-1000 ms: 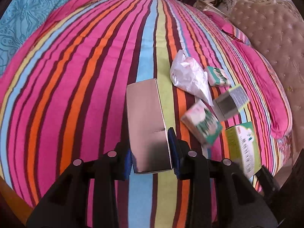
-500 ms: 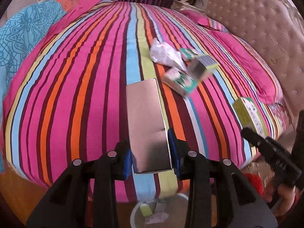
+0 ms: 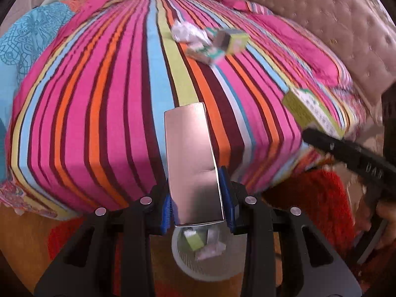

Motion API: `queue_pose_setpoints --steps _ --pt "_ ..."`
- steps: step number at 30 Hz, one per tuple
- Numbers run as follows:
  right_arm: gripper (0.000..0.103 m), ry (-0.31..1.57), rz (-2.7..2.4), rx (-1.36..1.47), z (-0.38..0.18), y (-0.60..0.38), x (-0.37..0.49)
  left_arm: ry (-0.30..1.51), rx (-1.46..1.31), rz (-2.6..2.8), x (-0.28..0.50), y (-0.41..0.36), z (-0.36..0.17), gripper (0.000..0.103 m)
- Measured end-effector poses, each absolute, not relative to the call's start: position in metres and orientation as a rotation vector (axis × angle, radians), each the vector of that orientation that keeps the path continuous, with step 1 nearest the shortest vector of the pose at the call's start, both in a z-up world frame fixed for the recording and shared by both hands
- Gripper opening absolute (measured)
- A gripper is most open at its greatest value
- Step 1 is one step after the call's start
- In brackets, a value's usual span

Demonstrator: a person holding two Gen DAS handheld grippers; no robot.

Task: Collect trash
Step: 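Carry the grey box and Vitamin E box down over the wastebasket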

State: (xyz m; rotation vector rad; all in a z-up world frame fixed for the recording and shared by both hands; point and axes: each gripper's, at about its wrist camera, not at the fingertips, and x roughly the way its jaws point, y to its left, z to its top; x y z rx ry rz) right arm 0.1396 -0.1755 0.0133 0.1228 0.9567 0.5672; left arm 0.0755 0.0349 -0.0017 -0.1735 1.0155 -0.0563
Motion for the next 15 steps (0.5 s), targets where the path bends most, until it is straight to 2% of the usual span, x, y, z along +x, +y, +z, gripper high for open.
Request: queue_pose_setpoints --steps 15 --pt "0.053 1.229 0.527 0.161 -0.051 -0.184 0.1 1.259 -0.129 -0.143 0.042 -0.007 -0.077 0.034"
